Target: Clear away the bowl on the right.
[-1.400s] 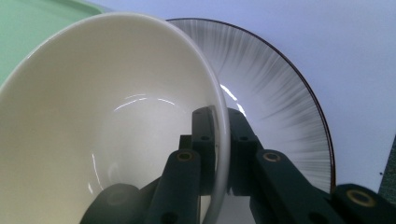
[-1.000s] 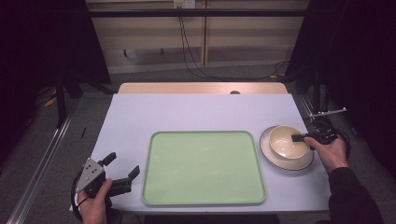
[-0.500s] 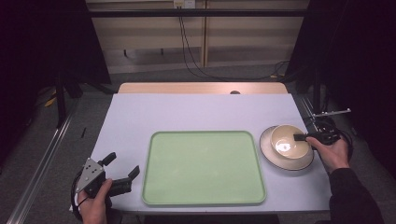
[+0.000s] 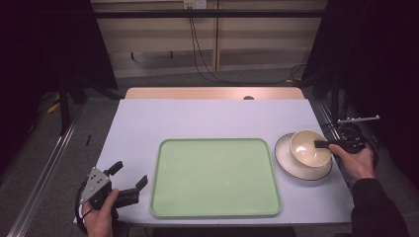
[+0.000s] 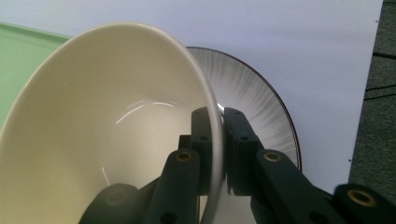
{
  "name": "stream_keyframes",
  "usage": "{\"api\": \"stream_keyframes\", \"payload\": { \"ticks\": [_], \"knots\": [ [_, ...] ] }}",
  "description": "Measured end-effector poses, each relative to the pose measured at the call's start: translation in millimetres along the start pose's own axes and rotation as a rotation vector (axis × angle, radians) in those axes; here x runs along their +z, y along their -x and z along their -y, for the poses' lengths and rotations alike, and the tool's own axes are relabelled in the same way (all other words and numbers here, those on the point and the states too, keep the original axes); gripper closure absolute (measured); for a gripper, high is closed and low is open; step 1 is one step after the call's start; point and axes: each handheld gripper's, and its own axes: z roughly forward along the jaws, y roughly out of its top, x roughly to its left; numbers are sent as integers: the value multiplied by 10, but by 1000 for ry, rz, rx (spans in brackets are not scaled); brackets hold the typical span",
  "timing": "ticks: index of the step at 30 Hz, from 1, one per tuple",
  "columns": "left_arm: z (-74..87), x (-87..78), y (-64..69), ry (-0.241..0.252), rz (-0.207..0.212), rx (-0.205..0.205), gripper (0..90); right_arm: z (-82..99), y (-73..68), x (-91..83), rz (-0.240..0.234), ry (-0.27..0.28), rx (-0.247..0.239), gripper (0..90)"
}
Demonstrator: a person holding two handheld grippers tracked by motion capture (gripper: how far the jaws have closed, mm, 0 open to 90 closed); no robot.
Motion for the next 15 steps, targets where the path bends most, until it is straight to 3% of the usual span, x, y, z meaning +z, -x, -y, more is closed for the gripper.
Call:
{"api": "stream_keyframes", "payload": {
  "ticks": [15],
  "knots": [
    [-1, -2, -2, -2, -8, 2, 16, -21, -7, -146, -37, 57, 2, 838]
  ]
}}
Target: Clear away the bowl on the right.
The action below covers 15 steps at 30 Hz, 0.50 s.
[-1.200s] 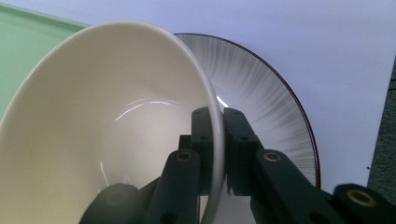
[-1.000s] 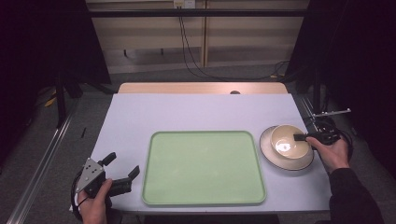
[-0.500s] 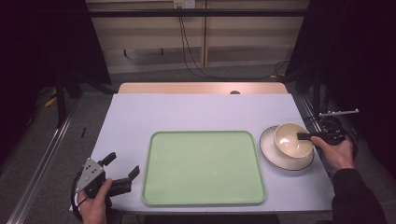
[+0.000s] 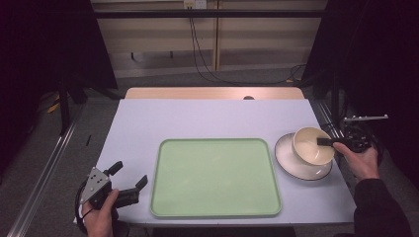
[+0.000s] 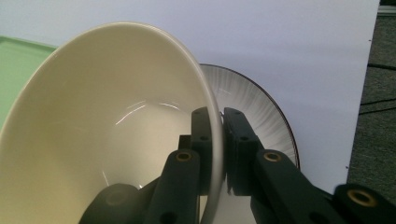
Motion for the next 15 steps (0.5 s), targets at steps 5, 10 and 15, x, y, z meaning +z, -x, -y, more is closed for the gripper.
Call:
{"api": "stream_keyframes", "payload": {
  "ticks": [5, 10, 15],
  "knots": [
    [0, 1, 1, 1, 3, -1, 16, -15, -38, -25, 1, 6, -25, 838],
    [1, -3, -4, 1, 5, 2, 16, -41, -88, -39, -12, 3, -32, 838],
    [1, 3, 0, 7, 3, -8, 16, -74, -124, -83, -24, 20, -45, 838]
  ]
}}
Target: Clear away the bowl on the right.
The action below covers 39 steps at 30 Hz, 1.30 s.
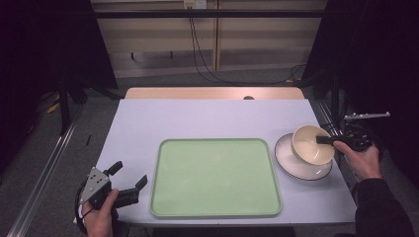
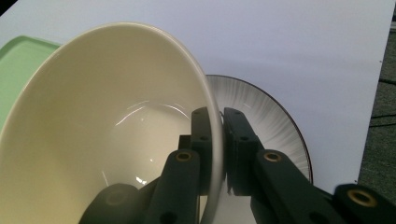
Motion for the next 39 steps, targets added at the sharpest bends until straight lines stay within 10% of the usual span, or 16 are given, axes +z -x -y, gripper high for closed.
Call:
{"api": "stream_keyframes", "payload": {
  "ticks": [39],
  "knots": [
    [5, -13, -1, -1, -11, -3, 16, -301, -323, -178, -72, 76, -45, 836]
  ]
}}
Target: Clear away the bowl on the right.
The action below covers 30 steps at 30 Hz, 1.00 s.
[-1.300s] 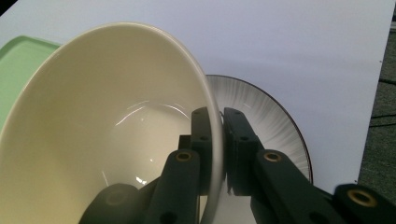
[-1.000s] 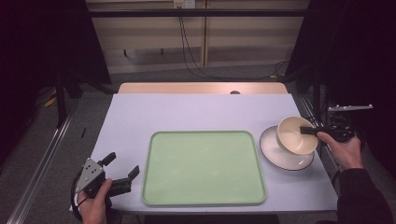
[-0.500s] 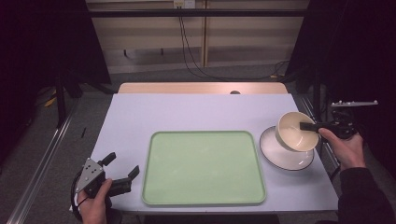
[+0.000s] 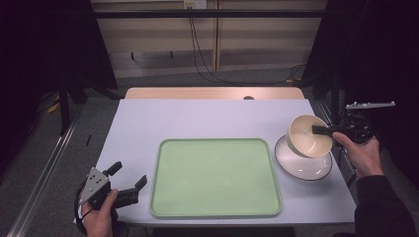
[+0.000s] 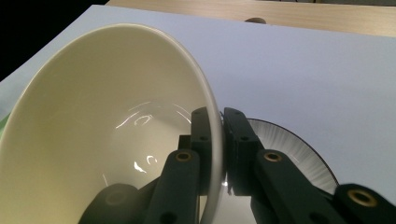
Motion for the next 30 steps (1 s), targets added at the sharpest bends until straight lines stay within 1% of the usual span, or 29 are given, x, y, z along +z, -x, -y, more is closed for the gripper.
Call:
{"api": "stream_keyframes", "payload": {
  "ticks": [1, 7, 8, 9, 11, 18, 23, 24, 29, 30],
  "knots": [
    [-1, -4, -5, -6, 1, 8, 16, -7, -8, 5, 0, 0, -1, 836],
    [0, -1, -9, -7, 4, 6, 16, -56, -54, 55, -3, -12, -18, 836],
    [0, 2, -9, -8, 8, 4, 16, -67, -64, 69, -9, -9, -17, 836],
    [0, 2, -7, -9, 1, 2, 16, -79, -68, 80, -12, -14, -23, 836],
    [0, 3, -7, -8, 2, 2, 16, -104, -94, 112, -14, -16, -25, 837],
    [0, -2, -11, -7, 4, 8, 16, -185, -171, 226, -33, -28, -47, 836],
    [0, -1, -11, -7, 3, 7, 16, -239, -204, 266, -37, -25, -58, 836],
    [-1, -1, -8, -8, -4, 10, 16, -251, -211, 277, -38, -24, -58, 837],
    [0, -1, -11, -7, 3, 8, 16, -294, -239, 309, -41, -30, -67, 837],
    [0, 2, -10, -8, 6, 7, 16, -313, -255, 331, -50, -27, -67, 837]
  ]
}}
